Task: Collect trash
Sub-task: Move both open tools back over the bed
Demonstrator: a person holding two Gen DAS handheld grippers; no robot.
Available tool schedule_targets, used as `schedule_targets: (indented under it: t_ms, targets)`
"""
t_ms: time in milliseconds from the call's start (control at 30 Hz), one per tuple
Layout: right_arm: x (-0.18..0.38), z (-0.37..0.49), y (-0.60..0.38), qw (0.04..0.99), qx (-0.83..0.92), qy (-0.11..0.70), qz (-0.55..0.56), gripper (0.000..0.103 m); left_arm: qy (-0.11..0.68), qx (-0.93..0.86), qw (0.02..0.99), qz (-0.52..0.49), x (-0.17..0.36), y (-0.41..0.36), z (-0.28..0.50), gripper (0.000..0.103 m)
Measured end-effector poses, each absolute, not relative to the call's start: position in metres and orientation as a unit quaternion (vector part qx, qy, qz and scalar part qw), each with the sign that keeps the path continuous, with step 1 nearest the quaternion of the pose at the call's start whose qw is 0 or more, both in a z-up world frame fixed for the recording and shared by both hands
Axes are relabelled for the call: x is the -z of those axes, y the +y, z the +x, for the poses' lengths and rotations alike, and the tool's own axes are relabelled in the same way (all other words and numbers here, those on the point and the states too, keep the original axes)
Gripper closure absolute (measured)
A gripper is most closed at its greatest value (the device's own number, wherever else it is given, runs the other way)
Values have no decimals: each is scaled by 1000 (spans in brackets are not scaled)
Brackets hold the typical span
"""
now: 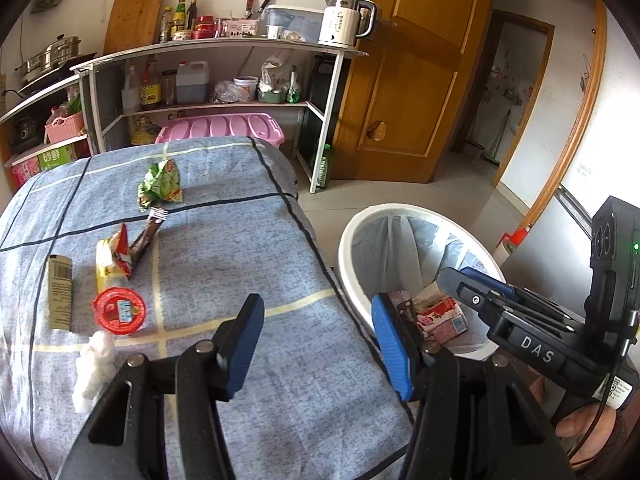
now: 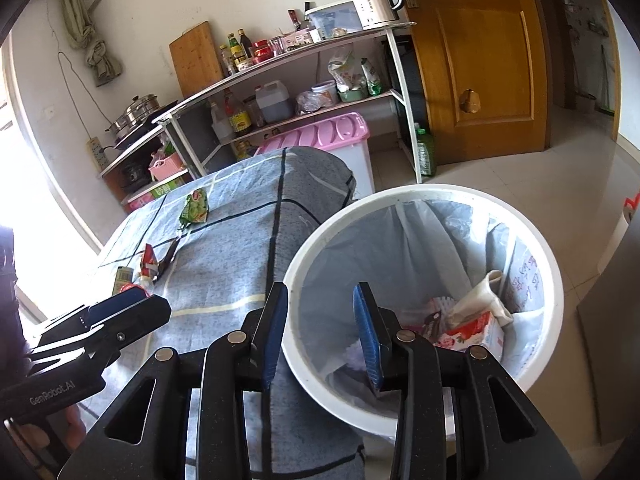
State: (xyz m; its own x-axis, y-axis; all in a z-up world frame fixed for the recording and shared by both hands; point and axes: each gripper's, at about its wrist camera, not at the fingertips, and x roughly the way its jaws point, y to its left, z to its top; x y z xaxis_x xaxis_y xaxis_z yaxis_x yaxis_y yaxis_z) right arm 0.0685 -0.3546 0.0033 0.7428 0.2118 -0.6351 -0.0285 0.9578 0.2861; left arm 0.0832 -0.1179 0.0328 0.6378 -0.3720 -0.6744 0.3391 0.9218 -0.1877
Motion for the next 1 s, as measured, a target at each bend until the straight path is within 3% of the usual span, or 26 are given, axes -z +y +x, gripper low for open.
schedule_targets:
  t_ms: [1000]
  targets:
    - [18,116,-198,893,-213,388,79,53,389,27,914,-109,-2,61,88,43]
